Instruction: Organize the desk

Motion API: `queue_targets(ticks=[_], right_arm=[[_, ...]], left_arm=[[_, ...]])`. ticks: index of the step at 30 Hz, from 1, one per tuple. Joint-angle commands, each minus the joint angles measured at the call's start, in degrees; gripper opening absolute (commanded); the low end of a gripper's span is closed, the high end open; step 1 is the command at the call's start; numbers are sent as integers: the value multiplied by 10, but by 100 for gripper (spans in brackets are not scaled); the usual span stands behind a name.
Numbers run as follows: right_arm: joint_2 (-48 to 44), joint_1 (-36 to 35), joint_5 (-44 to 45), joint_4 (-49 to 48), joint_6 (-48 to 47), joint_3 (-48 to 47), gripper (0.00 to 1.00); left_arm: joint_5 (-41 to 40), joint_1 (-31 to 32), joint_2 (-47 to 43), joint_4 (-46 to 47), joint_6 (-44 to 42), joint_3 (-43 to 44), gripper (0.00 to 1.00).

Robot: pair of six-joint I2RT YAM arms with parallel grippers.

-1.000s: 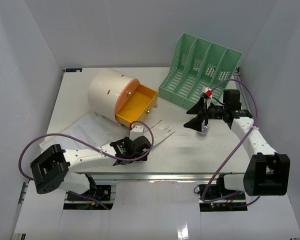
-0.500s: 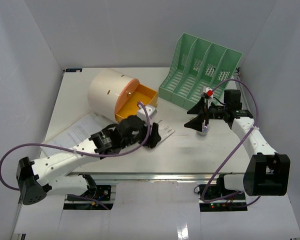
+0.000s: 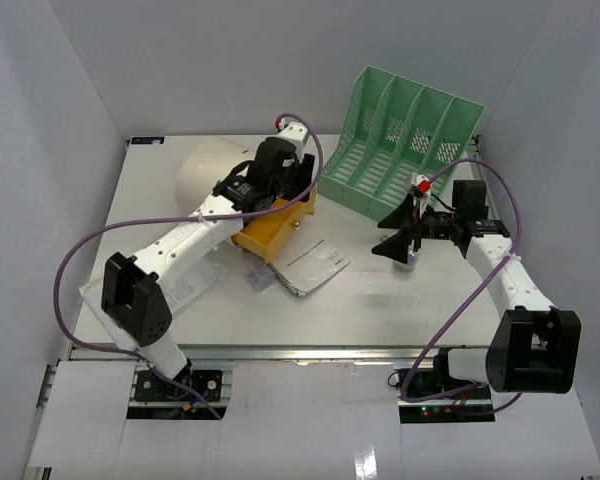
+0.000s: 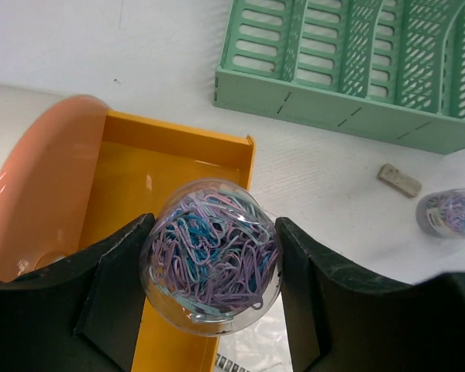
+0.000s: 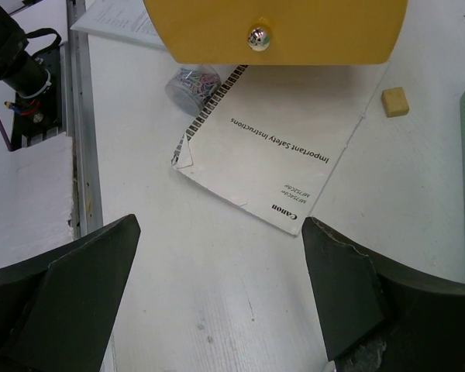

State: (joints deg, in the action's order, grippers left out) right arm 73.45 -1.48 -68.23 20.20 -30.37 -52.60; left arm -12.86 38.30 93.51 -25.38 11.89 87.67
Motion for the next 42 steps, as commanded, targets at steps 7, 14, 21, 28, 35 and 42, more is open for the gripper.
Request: queue_targets(ticks=[7,14,21,28,35,42], right_arm=[[-2,5,-20,22,-21,-7,91],[-3,7,-19,26,-23,-8,91],[-2,8,-16,30,-29,-10,91],[10,8,159,87,-63,-27,91],[-15,-23,485,23,52,40,90],[-1,-46,603,-16,108,94,90]], left_arm=[[-60,-2,65,-29,-40,98,63],[-67,-2,95,-50,-46,132,87],[-62,-2,95,-56,-45,139,93],[49,-2,16,-52,-56,128,93],[109,-2,-220,60,-77,-118,98],[67,-4,-514,123,-78,-392,98]])
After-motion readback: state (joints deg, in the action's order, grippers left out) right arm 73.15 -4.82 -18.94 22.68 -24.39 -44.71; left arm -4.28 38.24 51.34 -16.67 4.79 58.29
